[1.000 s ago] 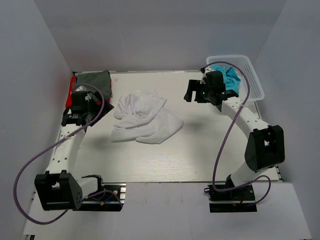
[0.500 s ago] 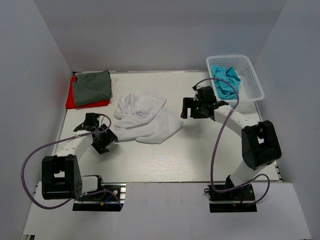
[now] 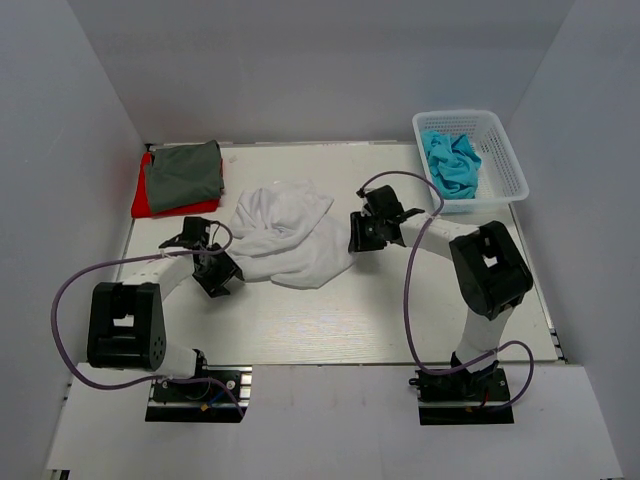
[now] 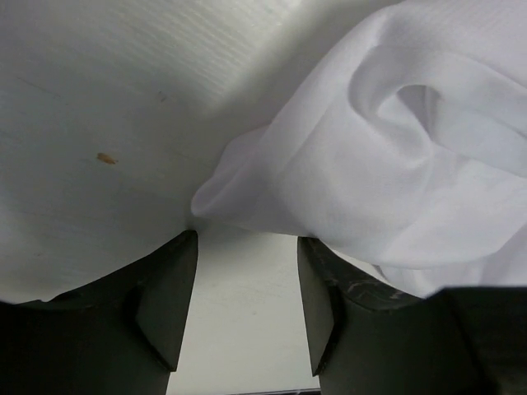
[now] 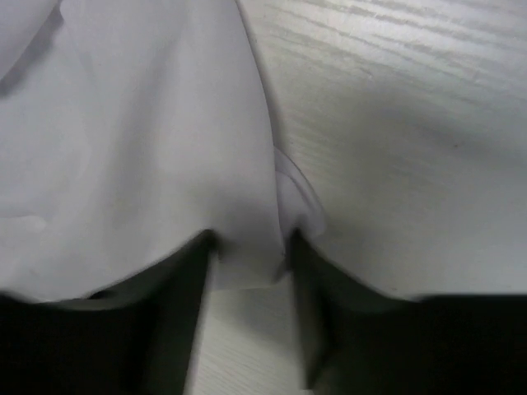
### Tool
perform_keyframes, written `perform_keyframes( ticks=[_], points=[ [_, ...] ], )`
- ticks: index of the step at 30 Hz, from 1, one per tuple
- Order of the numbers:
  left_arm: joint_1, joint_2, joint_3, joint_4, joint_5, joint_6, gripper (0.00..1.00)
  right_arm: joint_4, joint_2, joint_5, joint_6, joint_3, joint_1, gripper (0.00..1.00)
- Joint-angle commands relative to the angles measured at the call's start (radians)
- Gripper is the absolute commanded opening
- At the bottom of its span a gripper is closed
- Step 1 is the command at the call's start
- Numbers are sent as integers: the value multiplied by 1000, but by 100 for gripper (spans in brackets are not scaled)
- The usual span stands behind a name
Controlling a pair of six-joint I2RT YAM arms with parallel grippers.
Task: Fold and stack the t-shirts
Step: Flatten out the tshirt
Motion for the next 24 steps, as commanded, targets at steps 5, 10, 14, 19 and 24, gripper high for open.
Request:
perform_keyframes(
  ticks=[5,10,14,19,24],
  points=[
    [-17,64,59,6,-149,15,69,8,35,1,25,19,11,22],
    [-17,133,93,38,-134,15,53,20,39,-8,29,23,12,9],
    [-26,196,125,60,-100,27,0,28,29,-23,22,21,12,0],
    [-36,96,220,49,-100,49,0,34,-48,-17,-12,73,12,0],
    [-46,-167,291,125,-100,84,0,58,-177,19,-17,104,16,0]
  ],
)
